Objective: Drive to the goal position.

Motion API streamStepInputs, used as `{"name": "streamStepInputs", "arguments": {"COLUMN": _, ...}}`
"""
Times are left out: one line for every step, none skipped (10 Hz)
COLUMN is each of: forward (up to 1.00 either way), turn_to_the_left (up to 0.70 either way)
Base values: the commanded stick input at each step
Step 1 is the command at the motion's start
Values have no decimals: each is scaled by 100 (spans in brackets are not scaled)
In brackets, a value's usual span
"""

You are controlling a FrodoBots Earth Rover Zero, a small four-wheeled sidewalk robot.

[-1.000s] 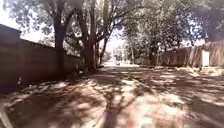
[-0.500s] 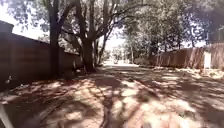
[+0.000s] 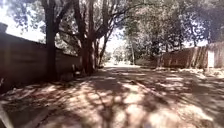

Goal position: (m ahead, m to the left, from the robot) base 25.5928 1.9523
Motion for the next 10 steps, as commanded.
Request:
{"name": "streamStepInputs", "arguments": {"forward": 70, "turn_to_the_left": 0}}
{"name": "streamStepInputs", "arguments": {"forward": 70, "turn_to_the_left": 0}}
{"name": "streamStepInputs", "arguments": {"forward": 70, "turn_to_the_left": 0}}
{"name": "streamStepInputs", "arguments": {"forward": 70, "turn_to_the_left": 0}}
{"name": "streamStepInputs", "arguments": {"forward": 70, "turn_to_the_left": 0}}
{"name": "streamStepInputs", "arguments": {"forward": 70, "turn_to_the_left": 0}}
{"name": "streamStepInputs", "arguments": {"forward": 70, "turn_to_the_left": 0}}
{"name": "streamStepInputs", "arguments": {"forward": 70, "turn_to_the_left": 0}}
{"name": "streamStepInputs", "arguments": {"forward": 70, "turn_to_the_left": 0}}
{"name": "streamStepInputs", "arguments": {"forward": 70, "turn_to_the_left": 0}}
